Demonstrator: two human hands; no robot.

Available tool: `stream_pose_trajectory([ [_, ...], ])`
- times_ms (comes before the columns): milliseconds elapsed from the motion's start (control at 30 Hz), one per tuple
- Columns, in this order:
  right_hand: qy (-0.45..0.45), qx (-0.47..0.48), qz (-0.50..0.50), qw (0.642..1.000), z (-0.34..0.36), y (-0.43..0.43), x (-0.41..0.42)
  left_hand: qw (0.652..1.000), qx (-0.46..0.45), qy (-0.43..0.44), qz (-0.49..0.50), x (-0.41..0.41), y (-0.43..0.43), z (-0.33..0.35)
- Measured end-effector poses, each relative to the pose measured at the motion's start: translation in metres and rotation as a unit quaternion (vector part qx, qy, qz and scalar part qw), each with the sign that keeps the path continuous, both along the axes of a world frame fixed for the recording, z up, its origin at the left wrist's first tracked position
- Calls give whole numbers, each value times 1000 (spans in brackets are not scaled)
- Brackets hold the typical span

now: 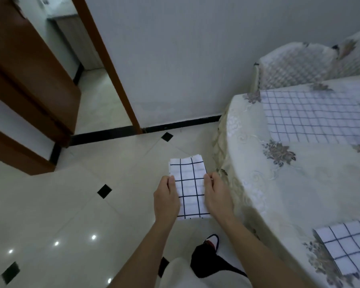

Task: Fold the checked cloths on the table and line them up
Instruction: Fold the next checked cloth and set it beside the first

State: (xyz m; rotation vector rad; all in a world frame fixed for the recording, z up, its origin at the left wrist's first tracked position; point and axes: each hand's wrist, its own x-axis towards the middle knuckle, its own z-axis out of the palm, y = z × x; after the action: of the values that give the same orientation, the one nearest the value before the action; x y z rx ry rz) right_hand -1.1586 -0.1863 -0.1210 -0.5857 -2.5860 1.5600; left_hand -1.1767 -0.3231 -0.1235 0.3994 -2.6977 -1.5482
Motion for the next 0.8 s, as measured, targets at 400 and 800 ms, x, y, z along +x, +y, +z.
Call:
stream_pose_trajectory([
  [400, 33, -5, -187, 982, 5, 160, -91, 980, 7, 35, -196, -141, 175, 18],
  [800, -3, -6, -472, 881, -24, 259, -31, 870, -6, -28, -492, -140, 332, -17],
])
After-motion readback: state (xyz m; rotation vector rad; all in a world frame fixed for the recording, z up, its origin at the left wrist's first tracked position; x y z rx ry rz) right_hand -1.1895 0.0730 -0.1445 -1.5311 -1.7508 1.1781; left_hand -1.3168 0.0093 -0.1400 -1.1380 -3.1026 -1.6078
